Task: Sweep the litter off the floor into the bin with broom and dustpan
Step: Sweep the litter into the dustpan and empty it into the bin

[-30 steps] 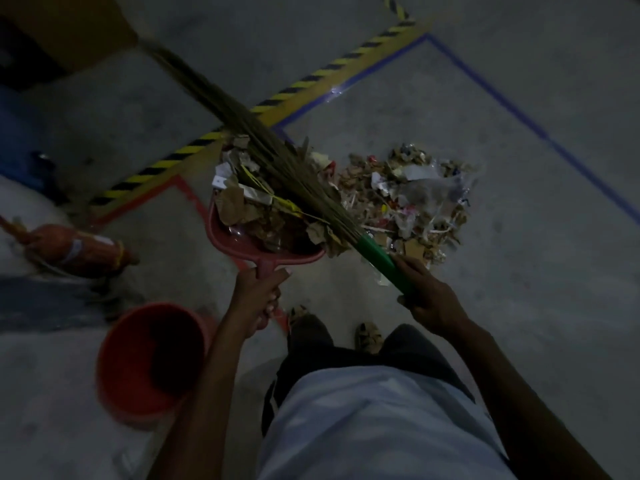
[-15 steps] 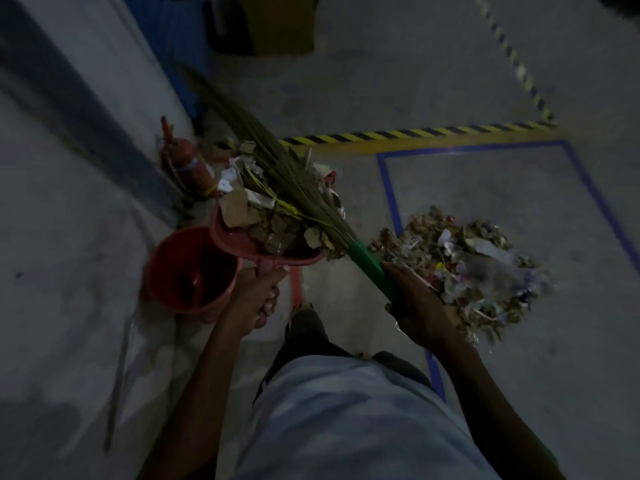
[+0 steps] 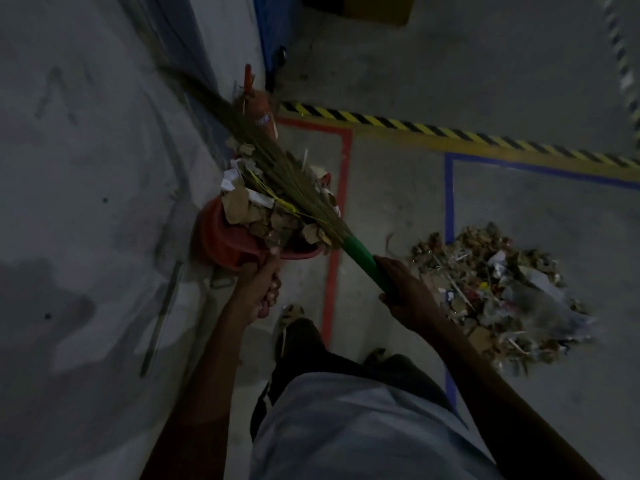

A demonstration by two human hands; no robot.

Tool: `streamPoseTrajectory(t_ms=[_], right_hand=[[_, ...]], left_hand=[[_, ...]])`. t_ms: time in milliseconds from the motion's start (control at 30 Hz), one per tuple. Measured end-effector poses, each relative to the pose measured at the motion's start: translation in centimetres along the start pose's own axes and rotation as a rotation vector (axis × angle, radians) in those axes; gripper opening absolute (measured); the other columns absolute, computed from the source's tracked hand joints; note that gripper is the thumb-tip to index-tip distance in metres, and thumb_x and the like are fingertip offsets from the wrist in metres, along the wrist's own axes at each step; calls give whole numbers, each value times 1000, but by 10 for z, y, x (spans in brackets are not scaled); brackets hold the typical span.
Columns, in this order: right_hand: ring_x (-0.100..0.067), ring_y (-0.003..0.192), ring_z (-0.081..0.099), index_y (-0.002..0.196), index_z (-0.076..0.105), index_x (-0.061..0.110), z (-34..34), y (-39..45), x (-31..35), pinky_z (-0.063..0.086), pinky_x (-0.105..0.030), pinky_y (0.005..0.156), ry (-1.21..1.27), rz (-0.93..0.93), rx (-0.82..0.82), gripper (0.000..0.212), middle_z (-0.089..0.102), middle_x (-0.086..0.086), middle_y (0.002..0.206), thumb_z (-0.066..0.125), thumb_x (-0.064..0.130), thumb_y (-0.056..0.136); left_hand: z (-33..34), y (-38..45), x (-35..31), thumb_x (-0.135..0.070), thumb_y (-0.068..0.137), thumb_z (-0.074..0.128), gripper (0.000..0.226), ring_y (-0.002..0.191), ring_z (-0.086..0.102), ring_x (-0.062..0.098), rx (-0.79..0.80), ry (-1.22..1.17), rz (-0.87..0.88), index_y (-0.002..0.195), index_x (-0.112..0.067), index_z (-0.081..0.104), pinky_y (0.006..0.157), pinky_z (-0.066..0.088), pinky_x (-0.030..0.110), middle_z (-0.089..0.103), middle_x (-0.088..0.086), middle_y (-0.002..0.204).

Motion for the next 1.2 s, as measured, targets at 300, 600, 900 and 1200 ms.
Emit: streamPoseTrajectory(t_ms=[300, 600, 900, 1200], right_hand=[[-30, 113, 60, 154, 30, 26, 72, 100, 53, 55, -44, 83, -52, 89, 110, 84, 35, 4, 154, 70, 7, 83], [-27, 105, 63, 156, 24, 30, 131, 181, 88, 55, -36, 75, -105, 194, 193, 84, 32, 5, 156, 66, 11, 86], [-25, 109, 62, 151, 36, 27, 133, 193, 88, 53, -30, 76, -97, 249, 165, 76, 45, 3, 147, 65, 7, 84], [-29, 113, 60, 149, 42, 24, 117, 153, 70, 54, -41, 81, -21, 253, 43, 78, 50, 0, 144, 72, 5, 80]], left_hand=[[-84, 119, 9, -65, 92, 58, 52, 35, 31, 11, 61, 13, -179, 68, -20, 46, 39, 21, 15, 39, -2, 50], [-120, 229, 25, -68, 86, 62, 53, 37, 34, 6, 101, -18, -339, 65, -21, 49, 45, 22, 23, 42, -6, 53], [-117, 282, 38, -50, 97, 61, 46, 30, 35, 2, 82, -151, -510, 68, -17, 46, 36, 29, 13, 44, -8, 41], [-111, 284, 42, -40, 98, 65, 39, 28, 35, 2, -1, -176, -538, 74, -15, 47, 34, 34, 13, 46, -6, 38]])
Point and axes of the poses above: each hand's wrist, its own y-axis towards the middle knuckle, its own z-axis out of the palm, x = y × z, the point moved 2 cm from there along y, towards the middle knuckle
